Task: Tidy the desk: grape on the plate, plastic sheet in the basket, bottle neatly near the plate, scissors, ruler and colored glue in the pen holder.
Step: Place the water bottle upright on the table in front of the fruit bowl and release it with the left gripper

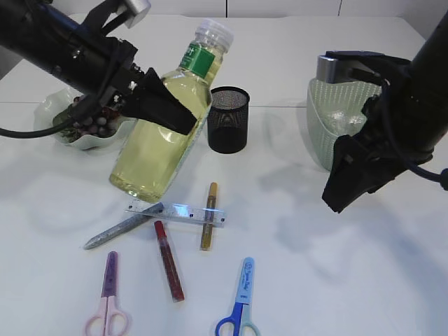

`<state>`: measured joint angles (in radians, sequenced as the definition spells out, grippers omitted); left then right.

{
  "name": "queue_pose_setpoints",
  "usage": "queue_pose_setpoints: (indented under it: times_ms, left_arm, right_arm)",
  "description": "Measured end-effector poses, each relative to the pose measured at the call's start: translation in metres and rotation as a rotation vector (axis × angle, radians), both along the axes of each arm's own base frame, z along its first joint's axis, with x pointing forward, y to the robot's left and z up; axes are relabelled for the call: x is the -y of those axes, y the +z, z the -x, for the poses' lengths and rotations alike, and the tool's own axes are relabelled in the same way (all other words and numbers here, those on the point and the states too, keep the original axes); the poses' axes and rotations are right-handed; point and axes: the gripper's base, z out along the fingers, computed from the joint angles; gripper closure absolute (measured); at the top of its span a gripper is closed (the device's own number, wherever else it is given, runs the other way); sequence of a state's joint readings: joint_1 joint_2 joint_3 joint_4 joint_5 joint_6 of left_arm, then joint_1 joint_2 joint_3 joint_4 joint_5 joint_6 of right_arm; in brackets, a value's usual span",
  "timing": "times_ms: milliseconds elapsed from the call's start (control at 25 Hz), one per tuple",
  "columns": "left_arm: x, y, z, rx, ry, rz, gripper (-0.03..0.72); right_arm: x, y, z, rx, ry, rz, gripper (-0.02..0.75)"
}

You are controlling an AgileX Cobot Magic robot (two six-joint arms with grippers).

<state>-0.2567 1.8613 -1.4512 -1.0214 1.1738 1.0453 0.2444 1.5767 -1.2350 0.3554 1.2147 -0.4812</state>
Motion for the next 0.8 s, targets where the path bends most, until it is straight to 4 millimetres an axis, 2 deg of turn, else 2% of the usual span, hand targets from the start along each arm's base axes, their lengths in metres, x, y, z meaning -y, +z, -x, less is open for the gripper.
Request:
queue_pose_setpoints:
  times_ms: [360,800]
  left_arm:
    - [-0.018,0.005,-0.008,-0.064,0.109,-0.302,0.261]
    - [-0.035,-0.003,-0.009,-0.134,0.218,-0.473,0.262]
  right_arm:
    - [0.008,-0.001,-0.002,0.000,-0.061,0.090,0.143]
    - [0.013,-0.002,-0.003,0.003,-0.093,0.141,0.144]
